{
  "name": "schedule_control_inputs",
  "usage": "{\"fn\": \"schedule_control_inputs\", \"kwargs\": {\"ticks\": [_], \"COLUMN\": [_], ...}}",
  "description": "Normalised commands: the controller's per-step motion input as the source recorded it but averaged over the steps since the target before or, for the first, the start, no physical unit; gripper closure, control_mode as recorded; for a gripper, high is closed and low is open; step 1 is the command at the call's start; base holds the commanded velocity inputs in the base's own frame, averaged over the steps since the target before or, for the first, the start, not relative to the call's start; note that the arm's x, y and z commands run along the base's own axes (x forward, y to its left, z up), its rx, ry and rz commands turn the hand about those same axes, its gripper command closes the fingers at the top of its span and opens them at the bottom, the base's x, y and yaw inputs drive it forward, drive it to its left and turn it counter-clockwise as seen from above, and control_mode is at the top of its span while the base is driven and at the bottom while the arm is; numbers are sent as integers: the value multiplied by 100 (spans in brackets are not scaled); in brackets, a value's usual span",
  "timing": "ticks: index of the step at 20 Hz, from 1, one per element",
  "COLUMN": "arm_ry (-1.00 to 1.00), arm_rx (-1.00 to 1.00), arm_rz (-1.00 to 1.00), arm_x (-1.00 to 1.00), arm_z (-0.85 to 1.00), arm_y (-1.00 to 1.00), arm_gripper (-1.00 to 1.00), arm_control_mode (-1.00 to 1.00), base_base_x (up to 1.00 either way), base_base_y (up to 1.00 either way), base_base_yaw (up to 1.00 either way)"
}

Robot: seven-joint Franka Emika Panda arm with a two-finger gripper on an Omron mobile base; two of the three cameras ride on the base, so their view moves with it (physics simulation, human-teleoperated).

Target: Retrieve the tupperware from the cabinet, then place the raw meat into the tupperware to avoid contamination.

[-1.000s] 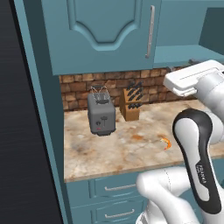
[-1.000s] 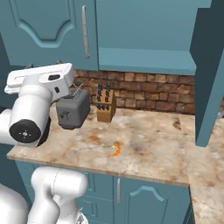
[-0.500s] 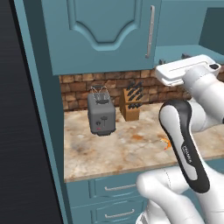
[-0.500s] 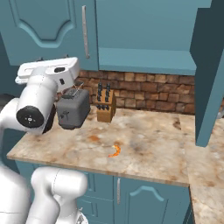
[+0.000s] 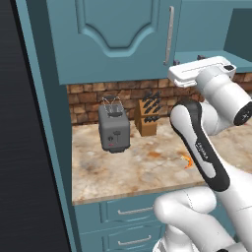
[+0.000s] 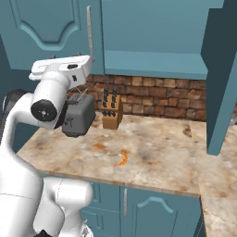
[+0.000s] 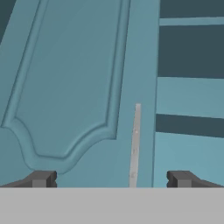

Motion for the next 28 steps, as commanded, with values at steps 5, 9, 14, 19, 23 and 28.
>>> {"fn": "schedule_control_inputs", "kwargs": {"ticks": [5,9,14,19,23,28], "arm_ry": [0,0,0,0,0,0], "arm_rx": [0,0,0,0,0,0], "arm_rz": [-3,-3,-2,-1,0,0], "arm_x": [56,55,48,43,47,49], "arm_z": [0,0,0,0,0,0], "arm_y": [-5,-11,-9,-4,0,0], "arm_gripper": [-100,-100,-100,-100,-100,-100], "arm_control_mode": [-100,-100,-100,-100,-100,-100], "base_base_x": [0,0,0,0,0,0], "base_base_y": [0,0,0,0,0,0], "base_base_yaw": [0,0,0,0,0,0]}}
